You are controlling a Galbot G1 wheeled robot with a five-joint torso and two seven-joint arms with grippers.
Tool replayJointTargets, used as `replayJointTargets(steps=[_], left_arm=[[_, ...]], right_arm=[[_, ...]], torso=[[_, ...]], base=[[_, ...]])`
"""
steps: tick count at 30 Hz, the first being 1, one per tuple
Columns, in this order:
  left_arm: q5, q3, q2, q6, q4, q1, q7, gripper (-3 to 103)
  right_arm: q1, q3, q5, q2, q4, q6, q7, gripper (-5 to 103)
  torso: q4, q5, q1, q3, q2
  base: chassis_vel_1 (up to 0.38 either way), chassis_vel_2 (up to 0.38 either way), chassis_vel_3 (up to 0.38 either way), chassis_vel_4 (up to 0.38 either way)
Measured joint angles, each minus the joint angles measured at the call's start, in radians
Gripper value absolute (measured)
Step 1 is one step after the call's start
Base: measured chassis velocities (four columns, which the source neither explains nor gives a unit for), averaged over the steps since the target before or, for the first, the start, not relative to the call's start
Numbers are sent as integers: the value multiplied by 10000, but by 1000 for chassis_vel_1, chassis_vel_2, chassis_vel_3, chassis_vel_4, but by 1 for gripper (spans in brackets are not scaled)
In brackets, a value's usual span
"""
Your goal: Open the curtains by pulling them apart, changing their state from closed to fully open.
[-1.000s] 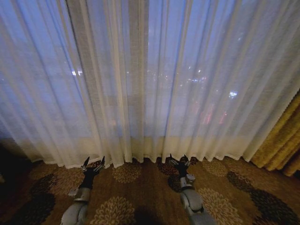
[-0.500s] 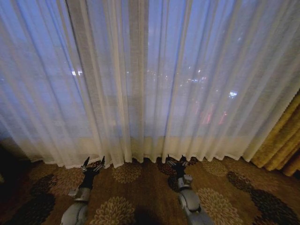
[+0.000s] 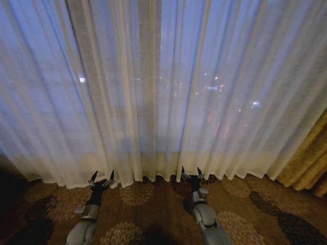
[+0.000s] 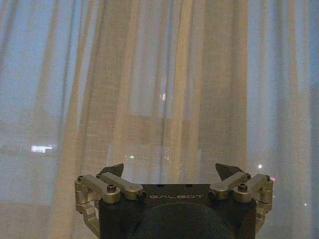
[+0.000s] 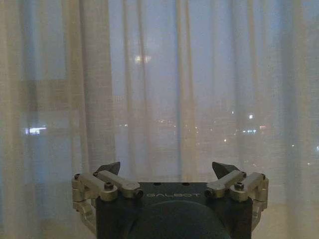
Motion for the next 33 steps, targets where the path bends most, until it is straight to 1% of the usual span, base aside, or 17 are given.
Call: replayJointTargets(steps=[11, 14, 16, 18, 21, 23, 24, 28, 31, 33], left_arm=[[0, 0, 0, 0, 0, -1, 0, 100], [0, 0, 0, 0, 0, 0, 0, 100], [0, -1, 0, 0, 0, 0, 0, 100], [0, 0, 0, 0, 0, -1, 0, 100], [0, -1, 1, -1, 0, -1, 0, 100], [0, -3, 0, 0, 0, -2, 0, 100], [0, -3, 0, 0, 0, -2, 0, 100], [0, 0, 1, 0, 0, -7, 1, 100], [0, 0, 0, 0, 0, -5, 1, 100], [0, -1, 0, 0, 0, 1, 1, 100]], right_arm=[[39, -99, -96, 28, -99, 78, -34, 100], [55, -69, -93, 25, -149, 187, -128, 100], [81, -63, -123, 50, -227, 334, -177, 100], [104, -57, -161, 89, -236, 339, -178, 100], [127, -64, -187, 113, -236, 340, -179, 100], [205, -72, -231, 140, -299, 504, -215, 100], [205, -72, -231, 140, -299, 504, -215, 100], [369, -58, -529, 149, -444, 872, -263, 100], [472, -74, -611, 143, -497, 887, -263, 100], [812, -101, -779, 139, -826, 887, -104, 100]], torso=[[-1, 2, 5, 2, -4], [0, -3, -3, -4, 3], [1, 3, 0, 1, 0], [-3, 0, 1, 0, -1], [1, -7, 0, -1, 0], [3, 4, 9, 4, -4], [3, 4, 9, 4, -4], [-3, 0, 18, 6, -8], [0, 0, 13, 4, -8], [0, 1, -10, -3, 2]], base=[[-336, 330, 344, -345], [-331, 365, 345, -380], [-293, 343, 268, -348], [-299, 356, 325, -360], [-331, 342, 364, -335], [-251, 252, 302, -254], [-251, 207, 257, -254], [-173, 128, 131, -122], [-102, 26, 18, -30], [28, -9, -11, 18]])
